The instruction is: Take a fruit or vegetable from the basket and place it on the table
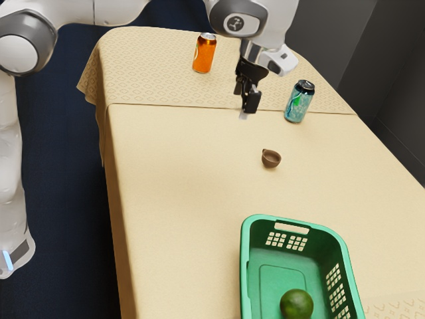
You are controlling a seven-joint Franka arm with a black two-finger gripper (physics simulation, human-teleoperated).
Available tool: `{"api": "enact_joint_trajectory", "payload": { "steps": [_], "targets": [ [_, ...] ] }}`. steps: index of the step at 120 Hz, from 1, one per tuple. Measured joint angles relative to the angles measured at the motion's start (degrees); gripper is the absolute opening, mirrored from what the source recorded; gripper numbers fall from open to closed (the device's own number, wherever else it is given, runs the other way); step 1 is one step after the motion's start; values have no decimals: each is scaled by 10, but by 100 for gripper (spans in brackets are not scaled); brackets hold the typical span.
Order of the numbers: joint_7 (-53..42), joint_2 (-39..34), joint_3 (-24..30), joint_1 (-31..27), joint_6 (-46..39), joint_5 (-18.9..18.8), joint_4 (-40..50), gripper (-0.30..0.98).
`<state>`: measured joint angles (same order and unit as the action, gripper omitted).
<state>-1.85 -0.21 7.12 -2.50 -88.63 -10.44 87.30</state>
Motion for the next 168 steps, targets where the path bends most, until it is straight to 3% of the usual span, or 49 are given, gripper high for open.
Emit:
{"api": "enact_joint_trajectory", "payload": {
  "steps": [24, 37, 50, 59, 106, 168],
  "targets": [
    [-3, 4, 23, -6, -31, 1, -1, 69],
    [-4, 60, 105, -49, -38, -8, -58, 69],
    [2, 119, 204, 34, -43, -47, -95, 68],
    [8, 182, 241, 45, -45, -66, -140, 68],
    [65, 288, 290, 74, -49, -86, -206, 69],
    [168, 367, 298, 115, -146, -56, -195, 69]
  ]
}}
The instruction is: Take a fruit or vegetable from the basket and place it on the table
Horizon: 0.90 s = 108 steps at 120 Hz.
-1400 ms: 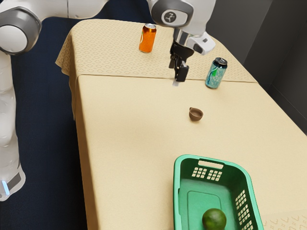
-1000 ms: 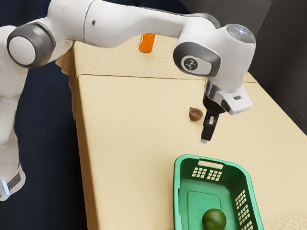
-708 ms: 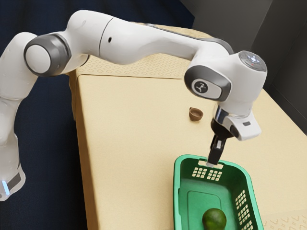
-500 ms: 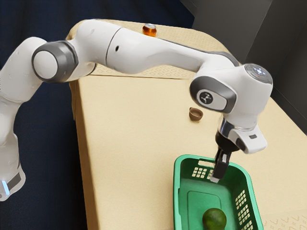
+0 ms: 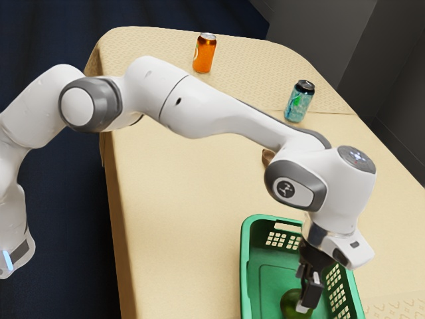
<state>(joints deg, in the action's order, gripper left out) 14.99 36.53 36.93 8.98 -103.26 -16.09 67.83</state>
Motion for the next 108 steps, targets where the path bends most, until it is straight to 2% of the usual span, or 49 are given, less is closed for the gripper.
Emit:
{"api": "enact_joint_trajectory", "payload": {
  "steps": [108],
  "targets": [
    [75, 34, -1, -8, -61, -2, 30, 69]
  ]
}}
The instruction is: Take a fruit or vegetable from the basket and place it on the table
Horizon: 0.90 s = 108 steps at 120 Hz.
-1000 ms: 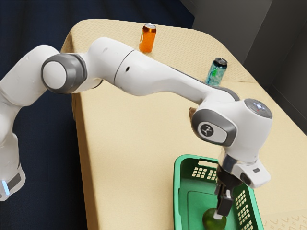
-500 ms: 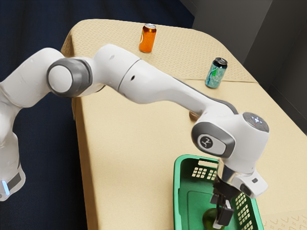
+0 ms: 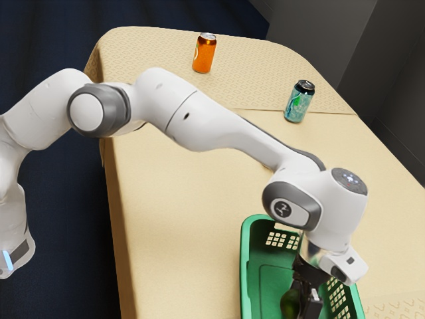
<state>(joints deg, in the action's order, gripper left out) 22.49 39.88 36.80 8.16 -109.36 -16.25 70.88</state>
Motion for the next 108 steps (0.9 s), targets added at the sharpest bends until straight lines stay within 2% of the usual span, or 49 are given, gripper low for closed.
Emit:
{"api": "enact_joint_trajectory", "payload": {
  "steps": [12, 41, 67, 81, 92, 108],
  "targets": [
    [6, 0, -1, 0, -9, -1, 3, 68],
    [16, 0, -8, 0, -19, -2, 4, 47],
    [24, -18, -16, 1, 2, -3, -3, 41],
    [29, -76, -20, -2, 56, -4, -10, 32],
    [31, -128, -42, -5, 105, -5, -12, 33],
    [24, -184, -50, -69, 172, -3, -9, 32]
  ]
}}
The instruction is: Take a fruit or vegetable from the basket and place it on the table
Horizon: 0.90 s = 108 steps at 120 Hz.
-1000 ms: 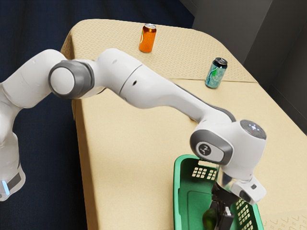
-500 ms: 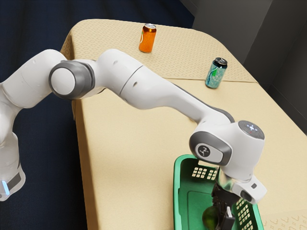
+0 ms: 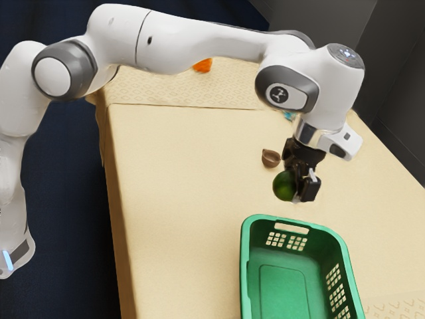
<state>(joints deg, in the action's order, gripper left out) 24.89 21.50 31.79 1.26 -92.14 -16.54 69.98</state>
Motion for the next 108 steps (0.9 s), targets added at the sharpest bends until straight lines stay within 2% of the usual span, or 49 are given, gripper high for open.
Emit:
{"api": "enact_joint_trajectory", "payload": {
  "steps": [27, 42, 60, 78, 96, 103, 108],
  "targets": [
    [-40, -12, 1, -150, 54, 11, 11, 32],
    [-65, 19, 3, -185, 65, 15, 13, 34],
    [-88, 44, 4, -199, 70, 20, 12, 34],
    [-108, 46, 5, -200, 72, 27, 12, 54],
    [-124, 46, 4, -197, 73, 30, 12, 64],
    [-129, 29, 3, -179, 74, 29, 12, 66],
    [-134, -21, -21, -144, 76, 24, 23, 66]
  ]
}}
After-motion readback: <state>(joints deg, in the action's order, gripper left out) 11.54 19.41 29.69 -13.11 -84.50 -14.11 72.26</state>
